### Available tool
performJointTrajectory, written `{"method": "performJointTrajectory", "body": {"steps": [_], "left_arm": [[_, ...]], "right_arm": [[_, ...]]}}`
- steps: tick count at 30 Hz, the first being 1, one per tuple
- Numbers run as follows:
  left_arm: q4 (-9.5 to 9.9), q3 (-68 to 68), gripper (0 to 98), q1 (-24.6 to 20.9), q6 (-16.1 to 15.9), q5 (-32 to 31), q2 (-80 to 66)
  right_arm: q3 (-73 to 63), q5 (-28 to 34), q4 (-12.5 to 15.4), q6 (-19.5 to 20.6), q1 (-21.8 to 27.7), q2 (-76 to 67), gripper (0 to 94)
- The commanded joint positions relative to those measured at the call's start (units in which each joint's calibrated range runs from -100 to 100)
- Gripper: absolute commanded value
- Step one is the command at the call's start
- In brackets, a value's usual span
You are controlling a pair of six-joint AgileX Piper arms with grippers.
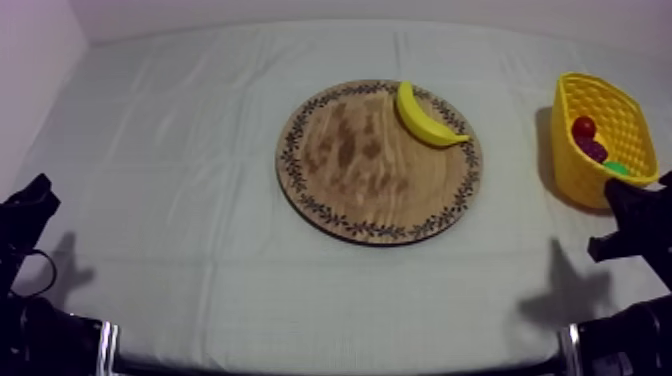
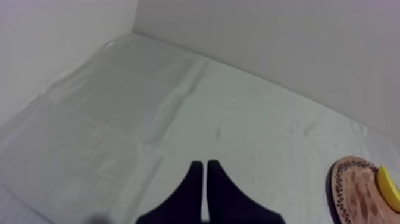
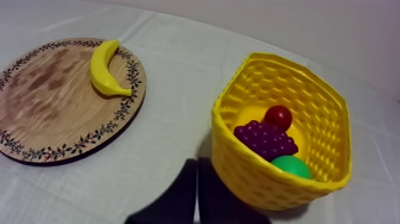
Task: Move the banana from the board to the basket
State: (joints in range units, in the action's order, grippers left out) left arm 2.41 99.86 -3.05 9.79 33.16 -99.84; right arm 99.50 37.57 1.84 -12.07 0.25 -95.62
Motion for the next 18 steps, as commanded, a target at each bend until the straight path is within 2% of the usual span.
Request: {"method": "performJointTrajectory", "body": {"steps": [1, 10, 18], "left_arm": [[0.01, 0.0, 0.1, 0.0, 0.0, 0.0, 0.0], [0.01, 0.0, 0.1, 0.0, 0.0, 0.0, 0.0], [0.01, 0.0, 0.1, 0.0, 0.0, 0.0, 0.0]], "right_arm": [[0.1, -0.1, 0.0, 0.0, 0.0, 0.0, 0.5], [0.1, -0.1, 0.0, -0.1, -0.4, 0.0, 0.5], [0.1, -0.1, 0.0, 0.3, -5.5, -0.1, 0.5]]}}
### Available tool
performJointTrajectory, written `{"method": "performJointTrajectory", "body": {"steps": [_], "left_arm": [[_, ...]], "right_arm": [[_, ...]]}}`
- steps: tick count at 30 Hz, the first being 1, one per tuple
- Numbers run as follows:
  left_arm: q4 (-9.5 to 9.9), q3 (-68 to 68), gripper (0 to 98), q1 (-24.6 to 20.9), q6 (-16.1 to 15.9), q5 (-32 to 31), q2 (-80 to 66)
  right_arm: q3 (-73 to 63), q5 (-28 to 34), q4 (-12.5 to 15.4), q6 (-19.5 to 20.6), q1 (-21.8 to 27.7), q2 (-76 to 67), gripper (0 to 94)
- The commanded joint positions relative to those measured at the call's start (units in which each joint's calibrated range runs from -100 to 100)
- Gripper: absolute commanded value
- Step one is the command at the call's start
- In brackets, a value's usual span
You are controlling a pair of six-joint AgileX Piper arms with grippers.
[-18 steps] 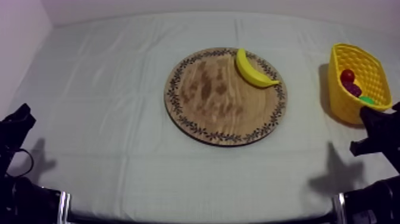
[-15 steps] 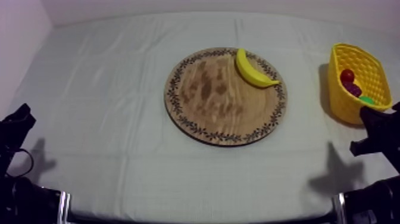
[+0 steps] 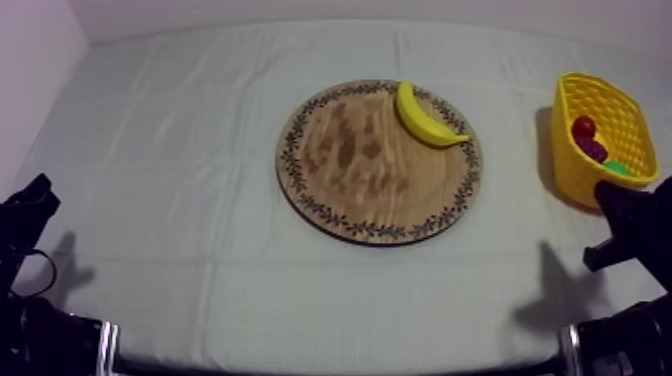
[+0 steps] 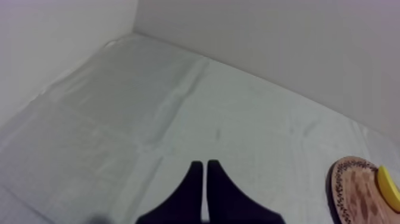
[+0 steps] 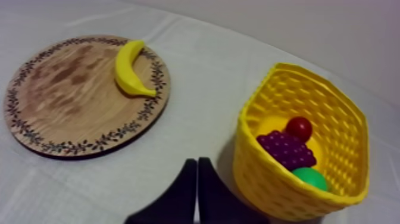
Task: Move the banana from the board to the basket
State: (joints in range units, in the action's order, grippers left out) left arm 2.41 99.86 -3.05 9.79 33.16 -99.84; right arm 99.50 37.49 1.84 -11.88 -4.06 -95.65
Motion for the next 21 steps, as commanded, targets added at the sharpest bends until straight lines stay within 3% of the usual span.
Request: {"method": "performJointTrajectory", "body": {"steps": [1, 8, 15, 21], "left_arm": [[0.01, 0.0, 0.1, 0.0, 0.0, 0.0, 0.0], [0.01, 0.0, 0.1, 0.0, 0.0, 0.0, 0.0], [0.01, 0.0, 0.1, 0.0, 0.0, 0.0, 0.0], [0.01, 0.0, 0.1, 0.0, 0.0, 0.0, 0.0]], "right_arm": [[0.1, 0.0, 0.0, -0.2, -1.9, -0.1, 0.6], [0.1, 0.0, 0.0, -5.1, -4.9, -0.1, 0.7], [-1.3, 3.4, -0.5, -4.2, -7.3, 0.1, 0.7], [-6.8, 5.0, -2.8, -2.7, -10.9, 7.9, 0.6]]}}
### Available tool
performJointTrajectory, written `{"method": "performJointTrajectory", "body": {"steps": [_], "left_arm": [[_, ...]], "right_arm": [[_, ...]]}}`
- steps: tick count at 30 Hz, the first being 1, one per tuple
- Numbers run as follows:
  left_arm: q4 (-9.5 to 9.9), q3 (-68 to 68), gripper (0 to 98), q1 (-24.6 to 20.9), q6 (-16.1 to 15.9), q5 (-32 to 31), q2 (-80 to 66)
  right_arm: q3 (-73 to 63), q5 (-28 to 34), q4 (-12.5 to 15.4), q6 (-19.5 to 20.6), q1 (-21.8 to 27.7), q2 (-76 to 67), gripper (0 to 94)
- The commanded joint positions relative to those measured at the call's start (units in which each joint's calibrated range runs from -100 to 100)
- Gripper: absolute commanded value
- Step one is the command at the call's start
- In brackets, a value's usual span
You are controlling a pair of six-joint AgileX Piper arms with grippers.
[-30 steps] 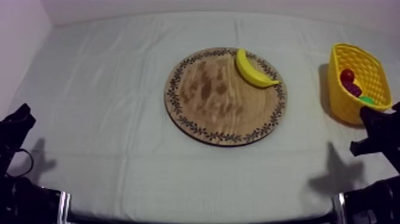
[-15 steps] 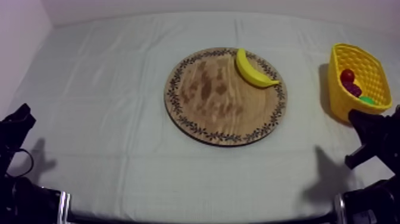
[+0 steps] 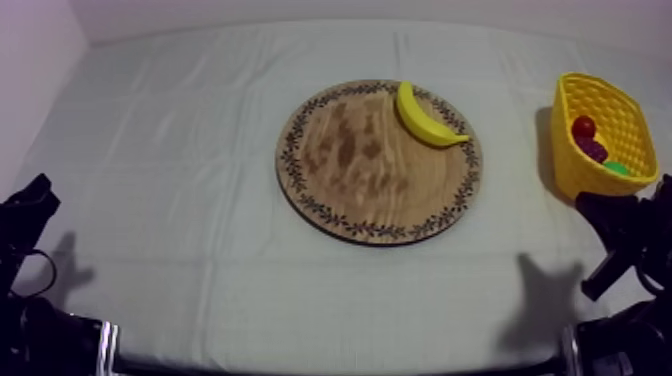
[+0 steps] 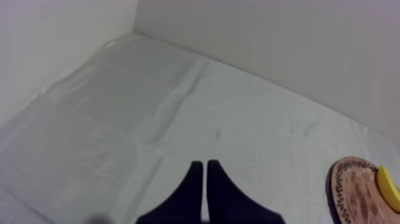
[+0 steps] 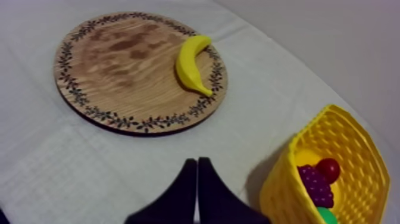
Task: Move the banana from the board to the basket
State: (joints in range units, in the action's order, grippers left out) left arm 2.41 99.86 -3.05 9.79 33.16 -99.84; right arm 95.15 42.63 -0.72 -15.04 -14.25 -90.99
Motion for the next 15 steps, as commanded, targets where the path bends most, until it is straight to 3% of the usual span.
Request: {"method": "performJointTrajectory", "body": {"steps": [1, 8, 15], "left_arm": [[0.01, 0.0, 0.1, 0.0, 0.0, 0.0, 0.0], [0.01, 0.0, 0.1, 0.0, 0.0, 0.0, 0.0], [0.01, 0.0, 0.1, 0.0, 0.0, 0.0, 0.0]], "right_arm": [[-4.4, 0.5, -0.6, 0.7, -1.1, 5.6, 0.5], [-24.6, 9.9, -1.7, 1.1, -3.1, 25.9, 0.3], [-45.3, 23.4, -2.1, 3.7, -4.0, 44.5, 0.6]]}}
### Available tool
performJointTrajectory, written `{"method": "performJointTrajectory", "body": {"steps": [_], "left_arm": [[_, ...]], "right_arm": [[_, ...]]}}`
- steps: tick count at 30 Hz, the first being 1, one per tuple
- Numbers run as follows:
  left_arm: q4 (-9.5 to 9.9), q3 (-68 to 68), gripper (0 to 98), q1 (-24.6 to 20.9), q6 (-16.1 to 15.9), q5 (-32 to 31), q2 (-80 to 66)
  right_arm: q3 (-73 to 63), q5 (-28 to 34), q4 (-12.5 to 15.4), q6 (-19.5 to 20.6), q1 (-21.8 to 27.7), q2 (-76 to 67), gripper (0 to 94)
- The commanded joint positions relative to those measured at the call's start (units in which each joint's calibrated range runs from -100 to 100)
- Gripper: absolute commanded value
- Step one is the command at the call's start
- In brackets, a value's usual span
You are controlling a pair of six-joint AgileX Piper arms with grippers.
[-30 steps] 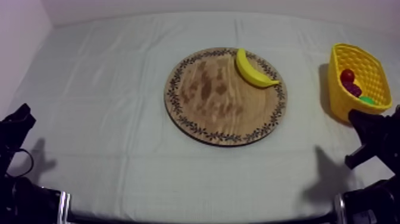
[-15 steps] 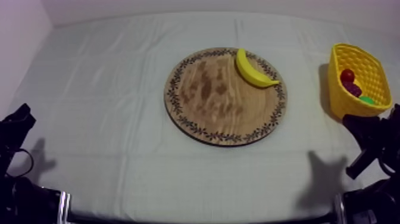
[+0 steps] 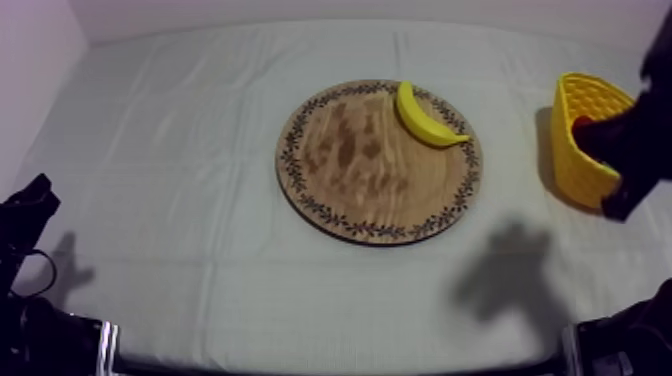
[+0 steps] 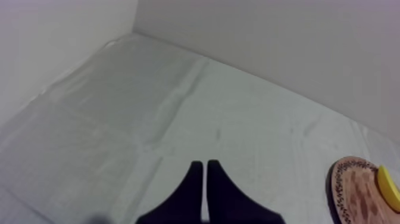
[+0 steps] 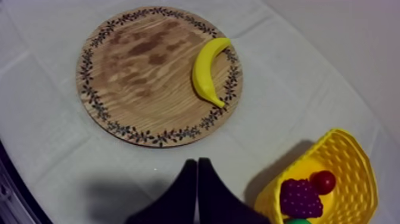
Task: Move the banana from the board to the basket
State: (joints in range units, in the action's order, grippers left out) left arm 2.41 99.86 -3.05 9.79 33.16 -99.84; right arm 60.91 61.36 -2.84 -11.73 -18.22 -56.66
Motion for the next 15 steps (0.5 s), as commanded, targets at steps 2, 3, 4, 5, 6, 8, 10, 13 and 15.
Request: {"method": "performJointTrajectory", "body": {"steps": [2, 3, 4, 5, 6, 8, 10, 13, 15], "left_arm": [[0.01, 0.0, 0.1, 0.0, 0.0, 0.0, 0.0], [0.01, 0.0, 0.1, 0.0, 0.0, 0.0, 0.0], [0.01, 0.0, 0.1, 0.0, 0.0, 0.0, 0.0], [0.01, 0.0, 0.1, 0.0, 0.0, 0.0, 0.0], [0.01, 0.0, 0.1, 0.0, 0.0, 0.0, 0.0], [0.01, 0.0, 0.1, 0.0, 0.0, 0.0, 0.0], [0.01, 0.0, 0.1, 0.0, 0.0, 0.0, 0.0], [0.01, 0.0, 0.1, 0.0, 0.0, 0.0, 0.0], [0.01, 0.0, 0.1, 0.0, 0.0, 0.0, 0.0]], "right_arm": [[-16.7, 8.1, 0.2, 1.0, 0.0, 15.6, 0.6], [-19.4, 9.5, 0.2, 1.3, 0.0, 18.3, 0.6], [-21.9, 10.8, 0.2, 1.5, 0.0, 21.0, 0.6], [-24.3, 11.9, 0.2, 1.8, -0.1, 23.7, 0.7], [-26.7, 13.0, 0.1, 2.1, -0.3, 26.4, 0.7], [-31.2, 15.2, -0.2, 2.5, -0.7, 31.7, 0.8], [-35.5, 17.3, -0.4, 2.8, -1.0, 36.8, 0.8], [-41.7, 20.1, -0.6, 3.3, -1.2, 43.7, 0.8], [-45.6, 21.7, -0.7, 3.7, -1.2, 47.9, 0.8]]}}
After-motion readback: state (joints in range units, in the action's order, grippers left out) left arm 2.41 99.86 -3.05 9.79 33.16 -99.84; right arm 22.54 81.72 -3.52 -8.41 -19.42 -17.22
